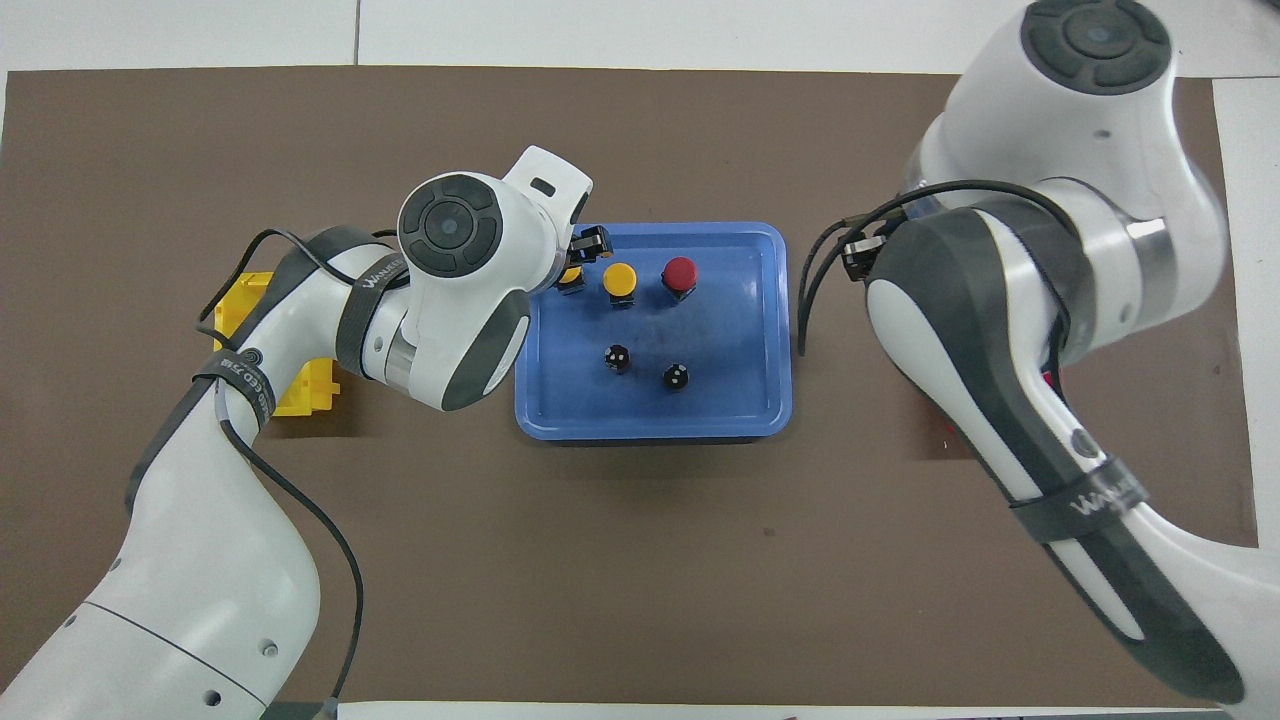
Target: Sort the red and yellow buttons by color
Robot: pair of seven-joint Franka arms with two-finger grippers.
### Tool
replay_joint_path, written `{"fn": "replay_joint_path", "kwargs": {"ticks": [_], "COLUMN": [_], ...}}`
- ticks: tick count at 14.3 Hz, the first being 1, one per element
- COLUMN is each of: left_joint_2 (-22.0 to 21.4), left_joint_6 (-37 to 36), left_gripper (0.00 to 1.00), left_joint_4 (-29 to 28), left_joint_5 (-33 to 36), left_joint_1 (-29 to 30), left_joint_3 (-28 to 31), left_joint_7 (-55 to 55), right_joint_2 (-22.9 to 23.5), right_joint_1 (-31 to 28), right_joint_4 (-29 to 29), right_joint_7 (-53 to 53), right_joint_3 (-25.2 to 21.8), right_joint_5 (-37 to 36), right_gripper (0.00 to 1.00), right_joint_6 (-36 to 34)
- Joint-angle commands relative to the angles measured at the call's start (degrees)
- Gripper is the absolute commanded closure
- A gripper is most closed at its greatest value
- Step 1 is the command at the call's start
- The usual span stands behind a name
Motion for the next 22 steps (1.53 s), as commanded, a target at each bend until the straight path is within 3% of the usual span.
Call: {"fn": "replay_joint_path", "kwargs": {"ticks": [1,5,10,12,13,16,17,19,22], "left_joint_2": [0.55,0.55,0.55,0.55,0.46,0.38,0.38,-0.32,-4.62], "left_joint_6": [0.4,0.4,0.4,0.31,0.23,-0.21,-0.65,-3.71,-17.92], "left_gripper": [0.24,0.27,0.28,0.33,0.41,0.84,0.92,0.98,0.98], "left_joint_4": [0.86,-0.02,-0.19,-0.28,-0.63,-0.63,-0.37,1.03,6.99], "left_joint_5": [0.57,0.93,0.93,0.93,0.84,0.84,0.75,0.49,0.84], "left_joint_1": [-0.43,-0.34,-0.87,-0.96,-1.04,-0.96,-0.96,-0.61,1.32], "left_joint_3": [0.72,0.72,0.64,0.64,0.64,0.64,0.64,0.72,1.07], "left_joint_7": [-0.77,-0.86,-0.86,-0.95,-1.04,-1.92,-2.0,-3.14,-2.89], "right_joint_2": [-5.14,-9.54,-12.36,-13.41,-14.2,-15.52,-15.53,-15.53,-15.61], "right_joint_1": [-8.21,-15.53,-17.56,-18.17,-18.7,-18.7,-18.61,-18.44,-18.35], "right_joint_4": [-8.39,-19.63,-26.86,-29.93,-32.12,-36.18,-36.18,-36.79,-39.25], "right_joint_7": [-10.63,-20.74,-25.25,-29.61,-31.21,-30.7,-29.74,-27.46,-24.9], "right_joint_3": [0.58,0.58,0.58,0.49,0.49,0.49,0.49,0.49,0.49], "right_joint_5": [3.91,7.87,8.06,8.06,8.06,8.06,8.06,8.06,8.06], "right_gripper": [0.98,0.98,0.98,0.98,0.98,0.98,0.98,0.98,0.98], "right_joint_6": [0.46,7.64,12.06,15.21,17.23,23.21,23.83,24.62,26.9]}}
